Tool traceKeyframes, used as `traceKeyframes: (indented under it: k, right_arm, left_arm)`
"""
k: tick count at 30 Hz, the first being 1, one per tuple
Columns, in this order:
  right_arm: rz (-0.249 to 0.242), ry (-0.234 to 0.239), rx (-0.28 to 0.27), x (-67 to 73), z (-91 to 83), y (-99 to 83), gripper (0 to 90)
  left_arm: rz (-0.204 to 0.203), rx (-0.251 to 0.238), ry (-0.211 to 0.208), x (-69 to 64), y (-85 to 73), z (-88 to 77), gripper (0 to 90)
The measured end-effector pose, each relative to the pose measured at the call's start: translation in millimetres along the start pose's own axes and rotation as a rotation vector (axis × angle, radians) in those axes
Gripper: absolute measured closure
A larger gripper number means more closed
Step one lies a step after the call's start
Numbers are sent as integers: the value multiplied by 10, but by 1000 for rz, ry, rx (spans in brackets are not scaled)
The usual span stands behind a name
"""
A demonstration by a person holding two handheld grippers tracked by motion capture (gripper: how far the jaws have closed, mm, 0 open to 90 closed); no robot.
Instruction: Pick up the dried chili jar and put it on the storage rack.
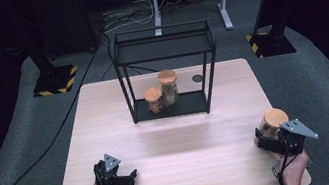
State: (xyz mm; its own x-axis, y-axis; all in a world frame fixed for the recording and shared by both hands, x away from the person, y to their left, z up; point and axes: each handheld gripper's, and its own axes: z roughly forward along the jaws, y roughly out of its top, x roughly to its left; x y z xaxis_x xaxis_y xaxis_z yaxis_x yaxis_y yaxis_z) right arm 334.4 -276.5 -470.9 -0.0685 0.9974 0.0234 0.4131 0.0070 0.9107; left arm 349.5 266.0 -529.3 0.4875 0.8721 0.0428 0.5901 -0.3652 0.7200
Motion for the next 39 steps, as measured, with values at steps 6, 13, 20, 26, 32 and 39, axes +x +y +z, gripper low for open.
traceKeyframes:
  k: [6,13,20,26,32,39]
  right_arm:
    - [2,1,-44,-11,27,62,0]
    - [-5,9,-86,0,38,97,0]
    - [19,11,-130,-27,18,84,93]
    - [26,48,-130,-49,3,64,215]
    - [5,34,-138,-41,-8,56,241]
    - [-9,30,-149,-9,-26,40,244]
  left_arm:
    - [-1,0,-1,1,0,0,5]
    - [-4,0,-3,3,0,2,5]
    - [-5,1,-4,3,1,3,5]
    - [-5,2,-5,4,2,4,5]
    - [-6,2,-6,5,3,4,5]
    - [-6,3,-7,6,3,5,5]
